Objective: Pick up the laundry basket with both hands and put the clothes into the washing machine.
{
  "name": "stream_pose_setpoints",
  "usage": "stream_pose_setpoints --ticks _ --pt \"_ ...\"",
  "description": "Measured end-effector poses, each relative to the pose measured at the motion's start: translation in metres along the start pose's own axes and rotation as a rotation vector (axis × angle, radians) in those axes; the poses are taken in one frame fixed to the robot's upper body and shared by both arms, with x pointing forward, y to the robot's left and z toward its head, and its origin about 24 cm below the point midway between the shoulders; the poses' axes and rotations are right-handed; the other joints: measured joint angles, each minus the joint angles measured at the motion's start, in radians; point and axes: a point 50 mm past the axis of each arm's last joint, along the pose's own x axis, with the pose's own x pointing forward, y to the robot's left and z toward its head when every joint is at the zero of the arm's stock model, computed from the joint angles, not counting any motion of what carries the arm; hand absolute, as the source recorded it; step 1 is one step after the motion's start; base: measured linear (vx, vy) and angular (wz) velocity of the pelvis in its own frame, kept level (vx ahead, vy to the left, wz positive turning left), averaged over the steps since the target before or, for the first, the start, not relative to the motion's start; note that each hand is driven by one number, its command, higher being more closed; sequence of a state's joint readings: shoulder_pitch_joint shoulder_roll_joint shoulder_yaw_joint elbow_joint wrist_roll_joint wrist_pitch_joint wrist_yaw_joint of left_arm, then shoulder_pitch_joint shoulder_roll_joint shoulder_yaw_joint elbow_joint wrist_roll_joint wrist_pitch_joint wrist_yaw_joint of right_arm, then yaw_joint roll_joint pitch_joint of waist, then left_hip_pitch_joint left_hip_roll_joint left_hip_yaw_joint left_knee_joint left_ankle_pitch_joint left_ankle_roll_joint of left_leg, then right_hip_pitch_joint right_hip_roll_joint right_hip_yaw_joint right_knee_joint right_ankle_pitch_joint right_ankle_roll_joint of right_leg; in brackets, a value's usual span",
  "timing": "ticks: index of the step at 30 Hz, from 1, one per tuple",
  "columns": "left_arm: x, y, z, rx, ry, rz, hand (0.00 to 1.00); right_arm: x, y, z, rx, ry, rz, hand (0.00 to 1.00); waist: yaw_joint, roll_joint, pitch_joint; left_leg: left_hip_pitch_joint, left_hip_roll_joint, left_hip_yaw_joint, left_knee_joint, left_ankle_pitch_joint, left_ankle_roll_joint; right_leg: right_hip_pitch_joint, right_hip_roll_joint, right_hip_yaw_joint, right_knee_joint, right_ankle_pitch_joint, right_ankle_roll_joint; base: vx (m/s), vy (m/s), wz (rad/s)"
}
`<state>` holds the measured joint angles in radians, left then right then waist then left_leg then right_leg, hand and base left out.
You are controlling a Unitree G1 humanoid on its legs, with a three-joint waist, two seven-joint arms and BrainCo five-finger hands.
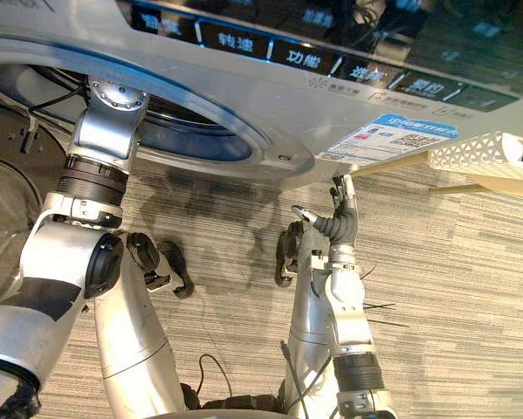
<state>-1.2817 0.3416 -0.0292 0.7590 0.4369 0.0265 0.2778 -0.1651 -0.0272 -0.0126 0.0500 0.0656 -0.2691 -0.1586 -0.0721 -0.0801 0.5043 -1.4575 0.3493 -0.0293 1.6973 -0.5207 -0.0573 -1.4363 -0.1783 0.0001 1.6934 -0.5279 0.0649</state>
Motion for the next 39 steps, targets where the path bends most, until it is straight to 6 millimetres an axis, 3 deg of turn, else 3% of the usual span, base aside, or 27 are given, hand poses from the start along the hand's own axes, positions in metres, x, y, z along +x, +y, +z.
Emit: stream_pose_setpoints --ticks 5,10,13,16,22,24,25,27,28,30,33,37,39 --pt "0.001 0.006 -0.008 0.122 0.007 -0.045 0.0 -0.002 -0.001 -0.002 0.022 0.011 0.019 0.0 0.002 -0.021 -0.001 0.002 -0.002 -0.001 0.0 0.001 0.0 0.007 -0.004 -0.002 0.005 -0.003 -0.005 0.02 -0.04 0.04" --pt "-0.009 0.013 -0.036 0.109 0.083 -0.027 0.0 -0.005 -0.002 -0.005 0.031 0.029 0.016 0.0 0.007 -0.024 -0.003 0.05 -0.003 0.0 -0.026 0.001 -0.002 0.052 -0.012 -0.012 -0.013 -0.009 -0.011 0.02 -0.043 0.05" --pt "-0.025 0.007 -0.061 0.053 0.154 -0.043 0.0 -0.01 -0.004 -0.009 0.027 0.05 0.011 0.0 0.015 -0.029 -0.009 0.101 -0.005 0.004 -0.075 0.01 -0.016 0.105 -0.013 -0.023 -0.054 -0.011 -0.016 0.03 -0.054 0.05" --pt "-0.046 -0.004 -0.085 -0.016 0.222 -0.076 0.0 -0.018 -0.008 -0.016 0.017 0.091 0.0 0.0 0.029 -0.044 -0.063 0.125 -0.013 0.008 -0.144 0.036 -0.034 0.133 -0.015 -0.049 -0.107 -0.009 -0.029 0.05 -0.085 0.1" --pt "-0.089 -0.022 -0.114 -0.192 0.327 -0.049 0.0 -0.023 -0.009 -0.027 -0.014 0.143 0.0 0.0 0.034 -0.051 -0.082 0.206 -0.018 0.008 -0.225 0.053 -0.058 0.215 -0.016 -0.08 -0.171 -0.013 -0.037 0.05 -0.069 0.06" --pt "-0.139 -0.045 -0.136 -0.302 0.452 -0.065 0.0 -0.029 -0.011 -0.038 -0.032 0.194 -0.002 0.0 0.037 -0.05 -0.083 0.307 -0.018 0.021 -0.301 0.062 -0.069 0.314 -0.016 -0.095 -0.237 -0.014 -0.039 0.09 -0.084 0.1" --pt "-0.154 -0.052 -0.142 -0.332 0.493 -0.075 0.0 -0.031 -0.012 -0.041 -0.035 0.21 -0.005 0.0 0.041 -0.05 -0.084 0.34 -0.018 0.029 -0.326 0.067 -0.069 0.345 -0.017 -0.099 -0.259 -0.014 -0.039 0.1 -0.082 0.17" --pt "-0.229 -0.073 -0.164 -0.419 0.688 -0.109 0.0 -0.048 -0.019 -0.059 -0.052 0.306 -0.025 0.0 0.058 -0.042 -0.123 0.472 -0.021 0.051 -0.444 0.087 -0.079 0.476 -0.017 -0.125 -0.363 -0.007 -0.051 0.13 -0.079 0.16" --pt "-0.247 -0.077 -0.168 -0.436 0.738 -0.119 0.0 -0.054 -0.022 -0.064 -0.058 0.34 -0.034 0.0 0.061 -0.04 -0.125 0.524 -0.022 0.058 -0.483 0.092 -0.081 0.527 -0.018 -0.133 -0.397 -0.005 -0.052 0.18 -0.075 0.2" --pt "-0.32 -0.085 -0.18 -0.458 0.931 -0.164 0.0 -0.085 -0.038 -0.09 -0.087 0.509 -0.085 0.0 0.082 -0.022 -0.167 0.716 -0.045 0.082 -0.657 0.14 -0.091 0.721 -0.018 -0.17 -0.554 0.021 -0.049 0.22 -0.069 0.3" --pt "-0.387 -0.081 -0.183 -0.447 1.072 -0.255 0.0 -0.127 -0.055 -0.116 -0.118 0.709 -0.138 0.0 0.094 0.005 -0.229 0.94 -0.07 0.134 -0.909 0.22 -0.091 0.931 -0.014 -0.203 -0.778 0.085 -0.036 0.25 -0.02 0.2" --pt "-0.454 -0.079 -0.19 -0.411 1.281 -0.375 0.0 -0.172 -0.067 -0.137 -0.136 0.909 -0.161 0.0 0.091 0.049 -0.312 1.159 -0.099 0.211 -1.213 0.329 -0.087 1.108 0.002 -0.217 -1.045 0.187 -0.013 0.22 0.03 -0.08" --pt "-0.478 -0.079 -0.192 -0.388 1.367 -0.436 0.0 -0.191 -0.071 -0.145 -0.145 0.999 -0.177 0.0 0.084 0.063 -0.344 1.24 -0.124 0.235 -1.359 0.391 -0.083 1.167 0.01 -0.217 -1.163 0.238 -0.004 0.15 0.067 -0.13"
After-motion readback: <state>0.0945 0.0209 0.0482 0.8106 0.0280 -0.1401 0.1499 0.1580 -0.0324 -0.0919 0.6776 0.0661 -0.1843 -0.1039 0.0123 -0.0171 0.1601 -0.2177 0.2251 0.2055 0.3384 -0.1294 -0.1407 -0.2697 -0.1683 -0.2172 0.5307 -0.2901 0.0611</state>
